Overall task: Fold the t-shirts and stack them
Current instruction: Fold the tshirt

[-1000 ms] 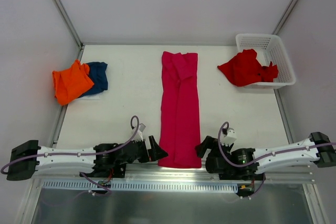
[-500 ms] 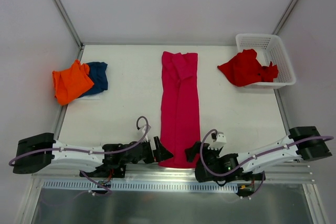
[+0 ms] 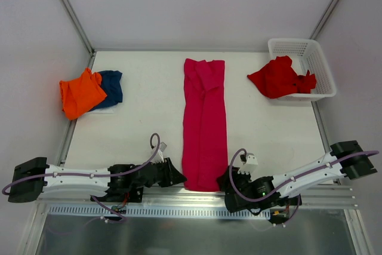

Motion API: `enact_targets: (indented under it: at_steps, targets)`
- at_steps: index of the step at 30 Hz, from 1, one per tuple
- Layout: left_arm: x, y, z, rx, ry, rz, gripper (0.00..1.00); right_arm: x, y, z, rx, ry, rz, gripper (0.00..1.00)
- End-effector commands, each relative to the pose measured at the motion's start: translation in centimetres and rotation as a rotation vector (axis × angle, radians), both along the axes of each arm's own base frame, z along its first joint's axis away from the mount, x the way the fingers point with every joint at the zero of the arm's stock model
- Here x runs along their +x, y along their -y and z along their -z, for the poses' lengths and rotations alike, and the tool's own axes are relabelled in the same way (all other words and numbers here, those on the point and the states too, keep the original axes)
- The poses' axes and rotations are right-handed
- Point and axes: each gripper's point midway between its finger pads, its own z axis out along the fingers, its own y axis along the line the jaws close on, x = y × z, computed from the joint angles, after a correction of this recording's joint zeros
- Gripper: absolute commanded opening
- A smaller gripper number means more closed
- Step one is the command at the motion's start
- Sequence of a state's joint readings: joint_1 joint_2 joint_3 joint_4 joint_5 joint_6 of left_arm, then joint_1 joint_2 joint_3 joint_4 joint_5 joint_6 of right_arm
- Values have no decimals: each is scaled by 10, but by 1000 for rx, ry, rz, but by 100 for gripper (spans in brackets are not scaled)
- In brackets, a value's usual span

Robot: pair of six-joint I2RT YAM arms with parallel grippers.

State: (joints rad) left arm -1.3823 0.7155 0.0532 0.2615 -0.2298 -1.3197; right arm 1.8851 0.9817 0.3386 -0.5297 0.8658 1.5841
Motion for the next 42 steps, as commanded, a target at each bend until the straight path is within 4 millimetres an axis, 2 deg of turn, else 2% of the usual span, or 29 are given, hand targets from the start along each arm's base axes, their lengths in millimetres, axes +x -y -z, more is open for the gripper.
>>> enact_targets:
  at_steps: [1, 3, 7, 12, 19, 26, 29, 33, 34, 35, 42]
  targets:
    - [-7, -45, 69, 192, -21, -7, 19, -4, 1, -6, -20, -24, 12, 50]
    - [-8, -44, 69, 202, -23, -1, 17, -6, 0, -5, -23, -32, 11, 38]
    - [-8, -41, 71, 218, -15, 17, 17, -8, -3, -2, -20, -37, 8, 30]
    - [-12, -37, 75, 252, -24, 43, 17, -10, -4, -1, -22, -38, 3, 33]
    - [-14, -31, 77, 265, -31, 67, 16, -11, -1, 1, -28, -41, 9, 30]
    - [-17, -32, 73, 243, -36, 77, 17, -10, 1, -1, -43, -36, 10, 35]
    - [-17, -35, 72, 248, -35, 77, 20, -9, 2, -1, -42, -34, 10, 36]
    - [-16, -40, 73, 259, -35, 62, 35, -9, 2, -1, -43, -34, 9, 36]
    - [-16, -40, 73, 257, -36, 61, 44, -10, 2, -1, -42, -36, 9, 36]
    - [-16, -42, 74, 262, -40, 59, 48, -10, 2, -1, -42, -36, 9, 36]
    - [-19, -41, 80, 269, -65, 62, 47, -10, 2, 2, -40, -39, 10, 36]
